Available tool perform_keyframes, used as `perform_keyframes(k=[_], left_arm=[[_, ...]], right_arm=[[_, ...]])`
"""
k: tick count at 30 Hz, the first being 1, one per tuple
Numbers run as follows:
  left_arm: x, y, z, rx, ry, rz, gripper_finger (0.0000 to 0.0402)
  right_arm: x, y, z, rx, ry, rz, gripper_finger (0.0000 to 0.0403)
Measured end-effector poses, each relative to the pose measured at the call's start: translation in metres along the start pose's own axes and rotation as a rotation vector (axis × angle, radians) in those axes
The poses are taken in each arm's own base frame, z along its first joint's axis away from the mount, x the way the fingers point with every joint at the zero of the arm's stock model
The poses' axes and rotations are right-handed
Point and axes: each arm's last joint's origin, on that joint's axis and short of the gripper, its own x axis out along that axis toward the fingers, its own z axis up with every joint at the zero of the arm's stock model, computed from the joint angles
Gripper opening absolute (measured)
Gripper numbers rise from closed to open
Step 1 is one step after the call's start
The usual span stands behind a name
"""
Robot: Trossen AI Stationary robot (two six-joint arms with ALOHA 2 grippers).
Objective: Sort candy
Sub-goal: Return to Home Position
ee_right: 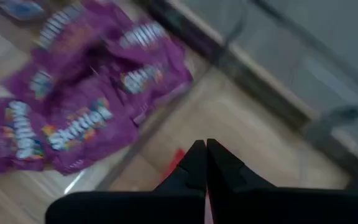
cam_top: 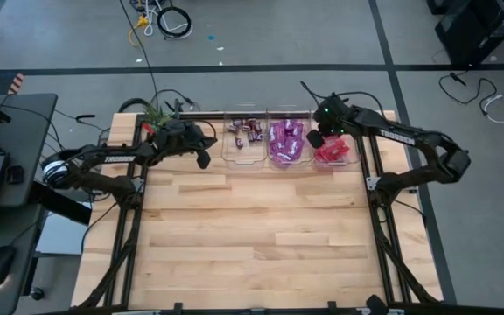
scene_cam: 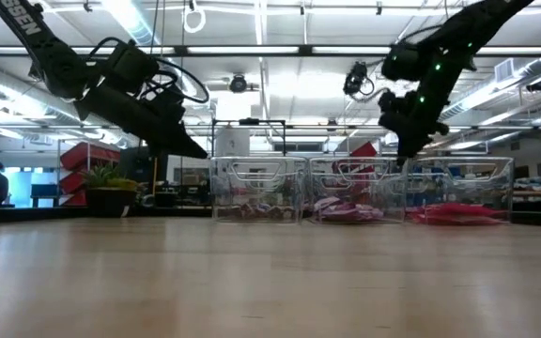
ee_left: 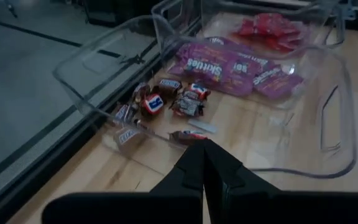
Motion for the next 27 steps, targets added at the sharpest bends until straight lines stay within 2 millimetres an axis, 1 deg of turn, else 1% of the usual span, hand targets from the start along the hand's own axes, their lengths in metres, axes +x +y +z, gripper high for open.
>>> perform_keyframes(k=[2,5,10,16,20,27], left_arm=[[-0.001,0.000,0.002,0.014,-0.011,-0.011,0.0001],[-0.003,-0.002,0.004,0.027,-0.026,-0.050,0.0001],[-0.004,-0.002,0.007,0.035,-0.061,-0.072,0.0001],[-0.004,-0.002,0.013,0.047,-0.122,-0.069,0.0001],[-0.004,-0.002,0.016,0.052,-0.148,-0.068,0.0001],[-0.009,-0.004,0.021,0.081,-0.188,-0.115,0.0001]], right_arm=[[-0.009,0.003,-0.002,-0.057,-0.067,0.013,0.0000],[-0.018,0.011,-0.010,-0.138,-0.178,0.051,0.0000],[-0.026,0.027,-0.036,-0.263,-0.362,0.186,0.0000],[-0.034,0.042,-0.062,-0.267,-0.566,0.304,0.0000],[-0.041,0.051,-0.077,-0.277,-0.664,0.326,0.0000],[-0.047,0.061,-0.102,-0.306,-0.737,0.387,0.0000]])
